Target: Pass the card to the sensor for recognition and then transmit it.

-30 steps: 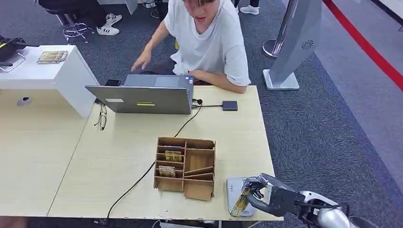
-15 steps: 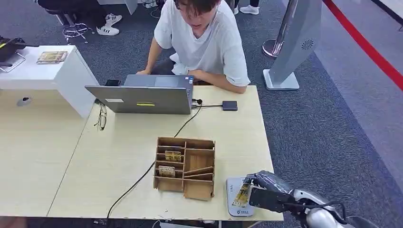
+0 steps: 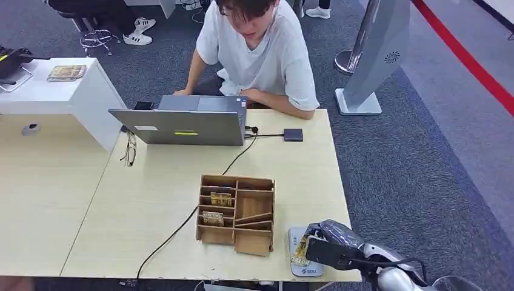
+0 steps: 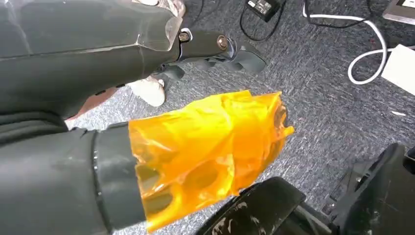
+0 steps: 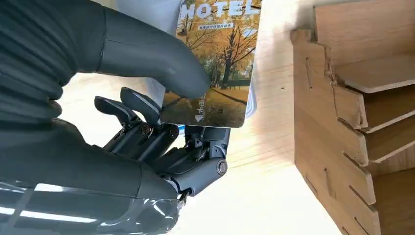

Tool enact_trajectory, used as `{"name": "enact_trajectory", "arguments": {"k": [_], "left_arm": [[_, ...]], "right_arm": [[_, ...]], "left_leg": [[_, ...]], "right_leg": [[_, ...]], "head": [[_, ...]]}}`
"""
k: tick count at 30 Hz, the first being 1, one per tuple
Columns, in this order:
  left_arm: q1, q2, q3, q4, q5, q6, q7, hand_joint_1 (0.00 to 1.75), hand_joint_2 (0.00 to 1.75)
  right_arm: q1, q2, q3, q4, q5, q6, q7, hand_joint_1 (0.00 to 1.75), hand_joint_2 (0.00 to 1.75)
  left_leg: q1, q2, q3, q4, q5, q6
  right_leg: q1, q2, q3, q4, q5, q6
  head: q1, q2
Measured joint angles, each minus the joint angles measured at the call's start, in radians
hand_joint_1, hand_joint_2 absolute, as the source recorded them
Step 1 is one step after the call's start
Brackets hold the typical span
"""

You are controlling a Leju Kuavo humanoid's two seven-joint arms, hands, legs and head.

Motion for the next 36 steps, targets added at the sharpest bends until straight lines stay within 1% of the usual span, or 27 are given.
{"name": "enact_trajectory", "arguments": {"k": [4, 13, 19, 28, 36], "left_arm": [[0.000, 0.000, -0.007, 0.000, 0.002, 0.000, 0.000, 0.00, 0.00], [0.000, 0.000, -0.020, 0.000, 0.014, -0.001, 0.008, 0.00, 0.00], [0.000, 0.000, -0.026, 0.000, 0.018, -0.002, 0.010, 0.00, 0.00], [0.000, 0.000, -0.042, 0.000, 0.029, -0.003, 0.018, 0.00, 0.00], [0.000, 0.000, -0.049, 0.000, 0.036, -0.003, 0.020, 0.00, 0.00]], "right_arm": [[-0.004, 0.007, 0.004, 0.010, 0.007, -0.005, 0.008, 1.75, 1.75], [-0.008, 0.025, 0.020, 0.027, 0.084, -0.038, 0.035, 1.75, 1.75], [-0.009, 0.033, 0.027, 0.035, 0.098, -0.042, 0.036, 1.75, 1.75], [-0.015, 0.050, 0.043, 0.043, 0.187, -0.079, 0.058, 1.75, 1.75], [-0.020, 0.066, 0.052, 0.048, 0.218, -0.093, 0.067, 1.75, 1.75]], "left_leg": [[0.000, 0.000, 0.000, 0.000, 0.000, 0.000], [0.000, 0.000, 0.000, 0.000, 0.000, 0.000], [0.000, 0.000, 0.000, 0.000, 0.000, 0.000], [0.000, 0.000, 0.000, 0.000, 0.000, 0.000], [0.000, 0.000, 0.000, 0.000, 0.000, 0.000]], "right_leg": [[0.000, 0.000, 0.000, 0.000, 0.000, 0.000], [0.000, 0.000, 0.000, 0.000, 0.000, 0.000], [0.000, 0.000, 0.000, 0.000, 0.000, 0.000], [0.000, 0.000, 0.000, 0.000, 0.000, 0.000], [0.000, 0.000, 0.000, 0.000, 0.000, 0.000]], "head": [[0.000, 0.000], [0.000, 0.000], [0.000, 0.000], [0.000, 0.000], [0.000, 0.000]]}}
